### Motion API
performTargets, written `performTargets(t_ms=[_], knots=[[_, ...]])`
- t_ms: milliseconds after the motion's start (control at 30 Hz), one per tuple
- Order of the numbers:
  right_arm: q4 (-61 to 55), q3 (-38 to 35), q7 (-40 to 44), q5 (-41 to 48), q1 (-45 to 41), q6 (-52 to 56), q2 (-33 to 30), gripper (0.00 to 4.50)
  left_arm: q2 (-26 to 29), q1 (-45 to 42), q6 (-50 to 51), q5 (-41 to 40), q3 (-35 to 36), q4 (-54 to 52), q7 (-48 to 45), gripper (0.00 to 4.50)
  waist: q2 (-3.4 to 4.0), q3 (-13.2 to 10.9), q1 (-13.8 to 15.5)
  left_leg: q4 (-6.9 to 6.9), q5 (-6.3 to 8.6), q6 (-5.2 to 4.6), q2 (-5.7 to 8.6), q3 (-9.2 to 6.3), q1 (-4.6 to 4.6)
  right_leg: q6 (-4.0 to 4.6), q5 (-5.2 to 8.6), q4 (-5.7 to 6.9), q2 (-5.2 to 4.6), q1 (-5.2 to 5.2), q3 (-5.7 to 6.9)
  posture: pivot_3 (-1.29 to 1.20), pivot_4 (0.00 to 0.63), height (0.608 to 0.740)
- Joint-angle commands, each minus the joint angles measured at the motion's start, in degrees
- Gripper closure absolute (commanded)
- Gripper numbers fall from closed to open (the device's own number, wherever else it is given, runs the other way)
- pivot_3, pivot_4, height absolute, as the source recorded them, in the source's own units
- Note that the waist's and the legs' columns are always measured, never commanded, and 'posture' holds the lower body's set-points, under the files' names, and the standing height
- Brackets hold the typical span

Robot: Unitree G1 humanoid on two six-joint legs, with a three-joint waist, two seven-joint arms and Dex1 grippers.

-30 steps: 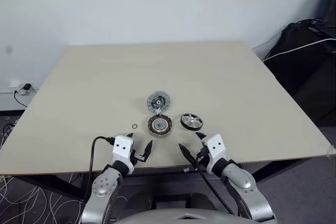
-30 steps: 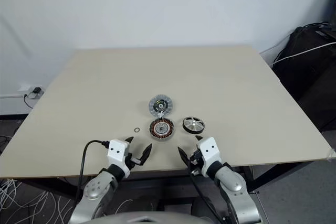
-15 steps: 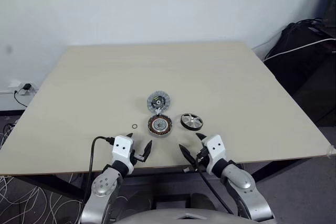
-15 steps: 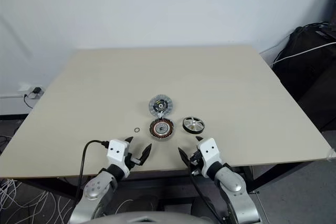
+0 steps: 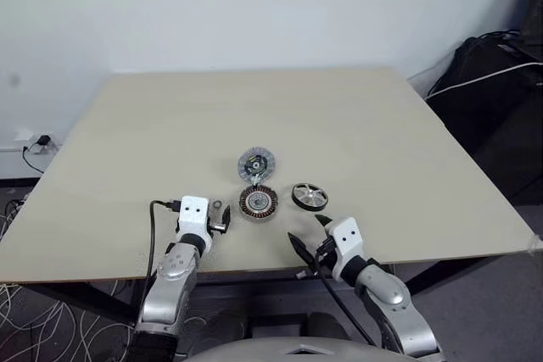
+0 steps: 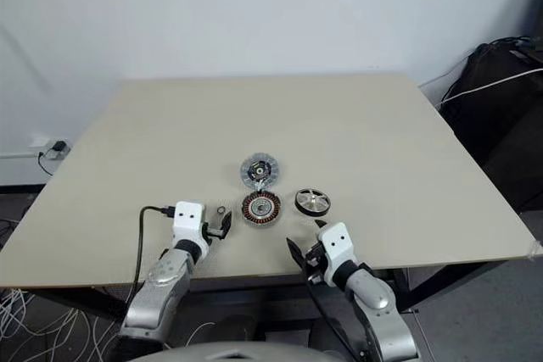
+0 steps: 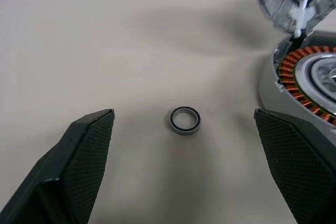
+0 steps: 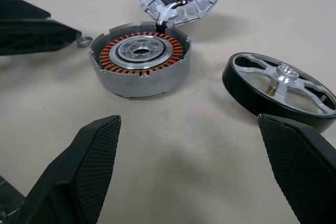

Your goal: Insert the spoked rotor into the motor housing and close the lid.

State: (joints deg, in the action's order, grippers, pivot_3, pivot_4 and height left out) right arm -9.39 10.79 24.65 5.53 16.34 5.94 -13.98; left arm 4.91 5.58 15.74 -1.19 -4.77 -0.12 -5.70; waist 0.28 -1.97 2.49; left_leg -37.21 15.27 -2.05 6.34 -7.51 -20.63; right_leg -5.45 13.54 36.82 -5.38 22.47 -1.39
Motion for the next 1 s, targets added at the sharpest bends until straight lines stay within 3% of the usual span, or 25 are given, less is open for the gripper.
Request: performTargets(t_ms=[33,400,1000], knots=[[-0.8,-0.3,-0.2,0.1,-0.7,-1.5,0.3,0.01,-0.1,-3.0,2.4,-0.7,0.8,1.4,-0.7,0.0,0.0,0.0,0.0,0.0,0.0,0.0,0.0,0.0,0.0,0.0,0.0,0.0,0.0,0.0,0.0,0.0,0.0,0.74],[-1.0,-0.5,-0.3,0.0,-0.6,-1.6,0.6,0.01,1.0,-8.8,4.7,0.0,2.5,6.2,-1.9,0.0,-0.03,0.0,0.0,-0.01,0.0,0.01,0.0,-0.01,0.0,-0.01,-0.02,0.0,0.0,0.01,0.0,0.0,0.0,0.74],[-2.3,-0.1,-0.5,-0.2,-0.7,-0.8,0.8,0.01,1.8,-11.0,7.3,3.5,0.1,10.6,-2.1,0.0,0.05,0.3,0.1,-0.05,-0.01,0.02,0.01,-0.01,0.01,-0.08,-0.06,0.01,0.0,-0.04,-0.01,0.0,0.0,0.74]])
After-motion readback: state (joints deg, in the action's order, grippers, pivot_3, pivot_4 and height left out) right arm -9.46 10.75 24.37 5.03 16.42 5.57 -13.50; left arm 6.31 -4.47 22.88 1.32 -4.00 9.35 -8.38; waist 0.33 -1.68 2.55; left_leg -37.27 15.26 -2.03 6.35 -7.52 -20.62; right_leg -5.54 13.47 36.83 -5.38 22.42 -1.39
